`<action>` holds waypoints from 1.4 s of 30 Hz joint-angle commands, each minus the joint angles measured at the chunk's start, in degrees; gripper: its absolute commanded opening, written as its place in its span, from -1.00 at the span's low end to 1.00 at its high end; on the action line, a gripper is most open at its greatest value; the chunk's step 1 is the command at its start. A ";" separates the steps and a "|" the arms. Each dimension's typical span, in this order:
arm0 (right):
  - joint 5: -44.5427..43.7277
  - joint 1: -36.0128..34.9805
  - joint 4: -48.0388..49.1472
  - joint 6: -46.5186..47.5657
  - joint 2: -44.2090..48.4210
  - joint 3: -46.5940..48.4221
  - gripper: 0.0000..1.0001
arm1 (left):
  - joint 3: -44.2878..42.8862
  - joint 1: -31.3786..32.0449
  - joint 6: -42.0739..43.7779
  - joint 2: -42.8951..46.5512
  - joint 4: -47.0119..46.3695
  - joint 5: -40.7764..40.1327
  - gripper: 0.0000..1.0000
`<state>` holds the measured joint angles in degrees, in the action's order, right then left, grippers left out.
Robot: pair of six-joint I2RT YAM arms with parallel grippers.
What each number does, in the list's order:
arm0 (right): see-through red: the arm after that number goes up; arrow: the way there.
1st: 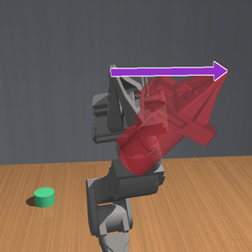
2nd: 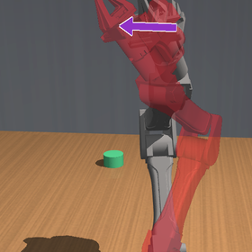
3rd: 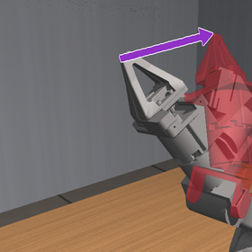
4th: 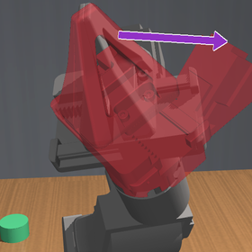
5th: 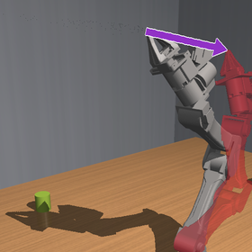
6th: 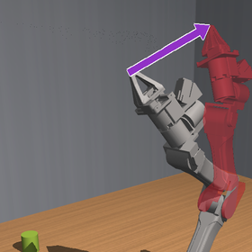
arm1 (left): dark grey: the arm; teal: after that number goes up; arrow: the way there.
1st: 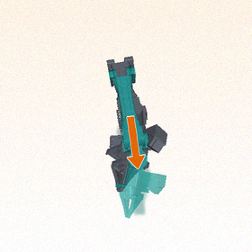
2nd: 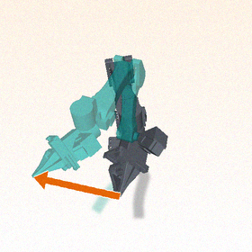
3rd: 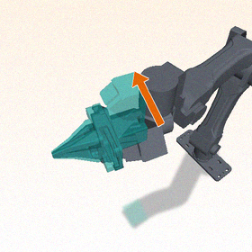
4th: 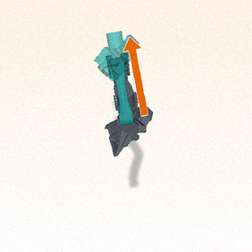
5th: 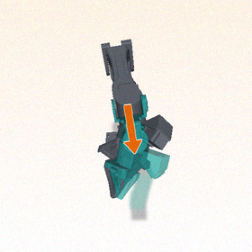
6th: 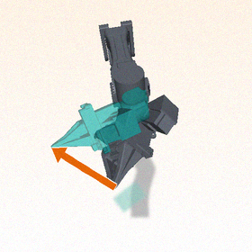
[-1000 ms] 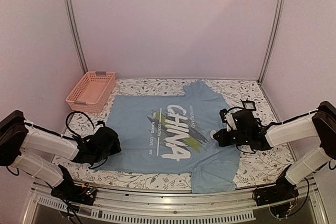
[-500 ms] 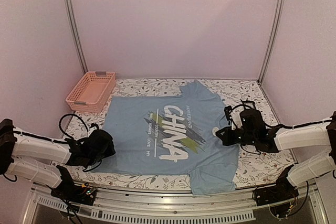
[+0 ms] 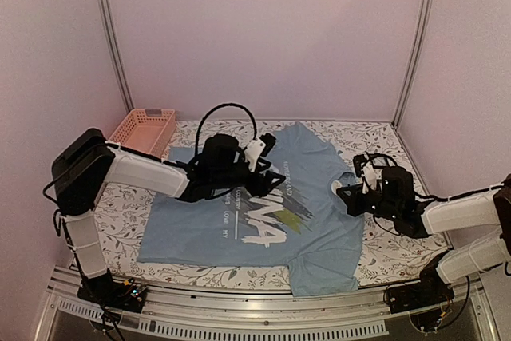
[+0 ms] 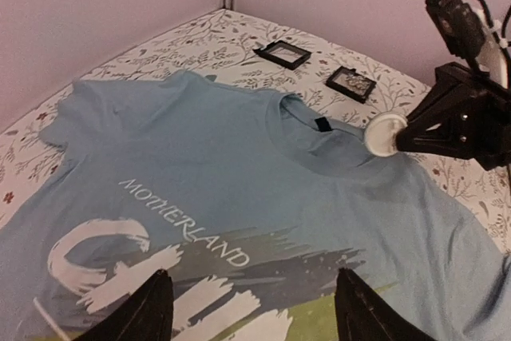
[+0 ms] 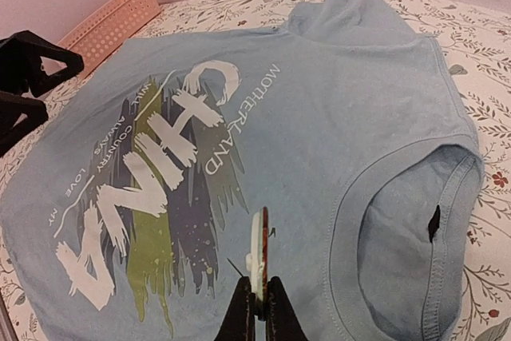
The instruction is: Pin the brooch onto the clothing
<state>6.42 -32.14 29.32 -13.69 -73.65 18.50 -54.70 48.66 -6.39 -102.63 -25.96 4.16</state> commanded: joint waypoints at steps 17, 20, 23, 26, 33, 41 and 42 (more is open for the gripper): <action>2.88 2.60 7.76 3.17 -1.13 -2.62 -1.00 | -29.26 8.38 22.53 -29.47 18.58 14.83 0.19; 3.51 2.54 7.85 3.15 -2.07 -2.42 -1.00 | -29.97 8.80 23.57 -30.17 20.10 12.01 0.04; 4.50 2.55 8.35 2.92 -2.82 -2.29 -1.00 | -28.91 9.39 24.71 -29.62 19.48 8.79 -0.27; 5.07 2.53 8.46 3.12 -3.49 -1.94 -1.00 | -28.74 9.42 25.18 -29.72 19.84 7.52 -0.56; 6.97 2.45 11.00 3.44 -4.11 -2.38 -1.00 | -25.35 9.32 23.91 -25.20 16.98 12.35 -1.00; 2.86 -1.56 28.47 7.38 -11.22 -4.35 -1.00 | -21.60 7.42 19.36 -20.95 11.58 22.67 -1.00; 2.63 -2.14 31.87 7.63 -12.70 -4.58 -1.00 | -21.48 7.09 19.06 -20.84 11.55 23.37 -1.00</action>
<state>11.20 -32.47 47.97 -8.80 -81.69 15.33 -76.97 57.21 15.16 -125.84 -11.49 21.47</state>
